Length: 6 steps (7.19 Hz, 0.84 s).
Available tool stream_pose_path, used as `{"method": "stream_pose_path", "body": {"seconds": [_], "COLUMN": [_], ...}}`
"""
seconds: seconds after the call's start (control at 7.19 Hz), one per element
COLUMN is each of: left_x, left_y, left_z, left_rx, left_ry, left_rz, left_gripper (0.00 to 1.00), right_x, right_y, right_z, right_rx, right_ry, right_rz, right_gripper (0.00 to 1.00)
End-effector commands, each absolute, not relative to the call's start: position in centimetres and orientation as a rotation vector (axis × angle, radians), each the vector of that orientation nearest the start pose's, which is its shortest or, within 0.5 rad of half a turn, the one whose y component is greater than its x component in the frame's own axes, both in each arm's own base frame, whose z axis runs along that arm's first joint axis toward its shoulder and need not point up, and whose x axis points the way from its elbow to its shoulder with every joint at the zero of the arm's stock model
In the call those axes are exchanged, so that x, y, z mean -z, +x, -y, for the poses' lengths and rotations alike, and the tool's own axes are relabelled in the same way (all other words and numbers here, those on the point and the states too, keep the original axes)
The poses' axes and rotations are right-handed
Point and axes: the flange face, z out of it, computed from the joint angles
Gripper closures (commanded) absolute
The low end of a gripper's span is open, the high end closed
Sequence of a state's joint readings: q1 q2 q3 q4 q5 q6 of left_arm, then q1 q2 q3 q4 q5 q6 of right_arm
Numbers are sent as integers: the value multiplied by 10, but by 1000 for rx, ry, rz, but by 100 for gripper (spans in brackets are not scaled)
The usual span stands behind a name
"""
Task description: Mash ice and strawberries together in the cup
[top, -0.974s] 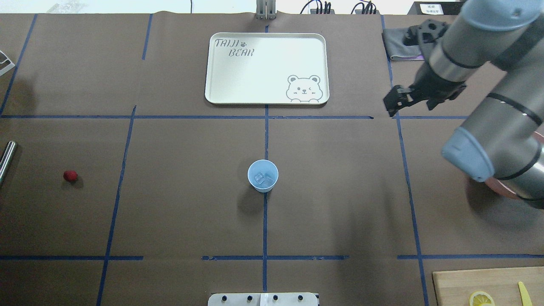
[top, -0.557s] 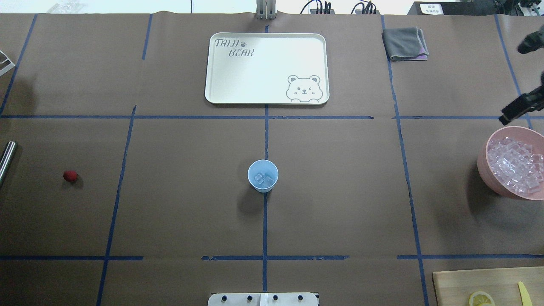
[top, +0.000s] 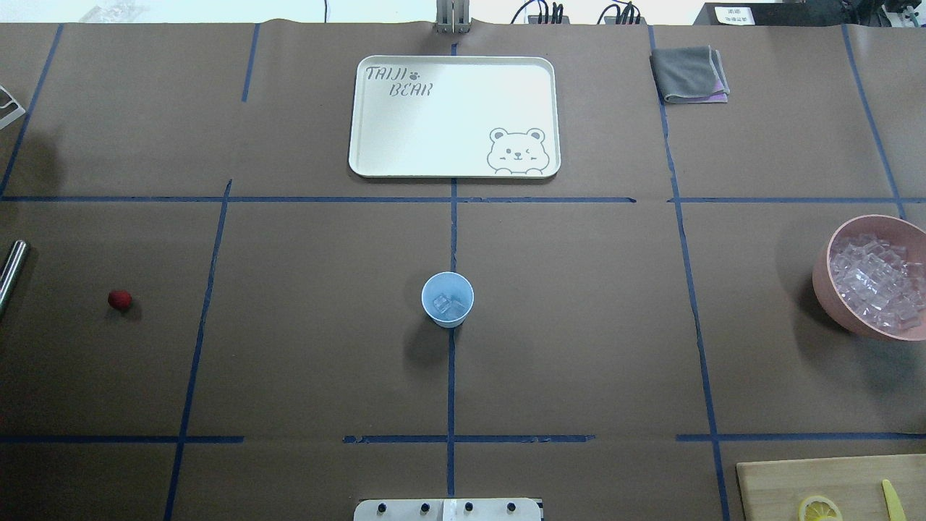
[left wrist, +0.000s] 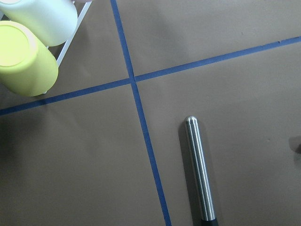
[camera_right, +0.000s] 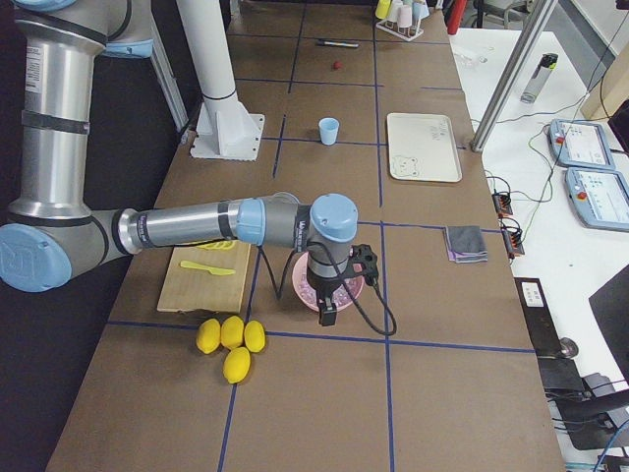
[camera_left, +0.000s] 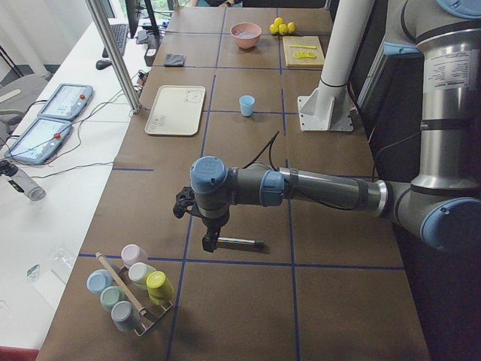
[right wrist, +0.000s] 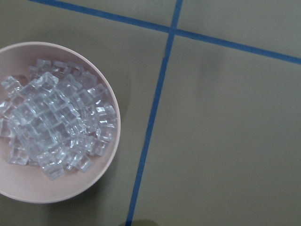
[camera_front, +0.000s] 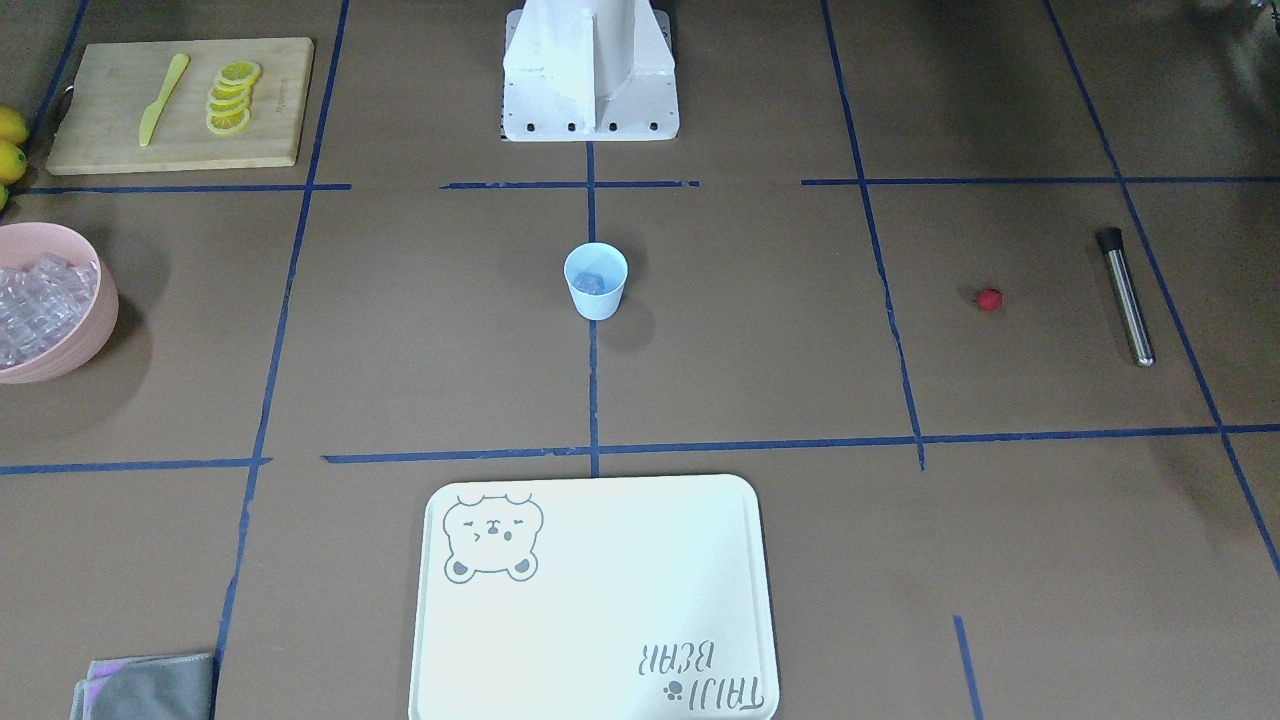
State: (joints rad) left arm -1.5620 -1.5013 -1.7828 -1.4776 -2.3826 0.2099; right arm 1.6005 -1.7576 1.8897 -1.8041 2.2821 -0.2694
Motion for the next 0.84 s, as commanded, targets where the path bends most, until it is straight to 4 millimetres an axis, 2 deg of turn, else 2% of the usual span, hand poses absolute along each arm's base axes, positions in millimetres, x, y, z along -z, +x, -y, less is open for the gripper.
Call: {"method": "stream_pose_path", "body": {"seconds": [0.0, 0.14, 0.28, 0.42, 0.56, 0.7], "left_x": [-591, -589, -579, -588, -606, -613], "left_y": [-56, -56, -55, -47, -31, -23], "left_z": [467, 467, 469, 468, 470, 470], "left_rx": [-219, -218, -233, -253, -264, -208], "left_ry": [131, 133, 169, 167, 123, 89], "left_rz": [-810, -812, -807, -808, -817, -821], "left_gripper": [0, 0, 0, 0, 0, 0], "right_x": [-629, -633, -633, -634, -634, -634], "right_y": [92, 92, 92, 92, 92, 92], "right_z": [378, 379, 379, 378, 378, 378], "right_rx": [134, 128, 127, 126, 126, 126], "right_ry": [-15, -22, -24, -25, -26, -26], "right_rz": [745, 747, 748, 749, 749, 749], "right_gripper": [1, 1, 1, 1, 1, 1]}}
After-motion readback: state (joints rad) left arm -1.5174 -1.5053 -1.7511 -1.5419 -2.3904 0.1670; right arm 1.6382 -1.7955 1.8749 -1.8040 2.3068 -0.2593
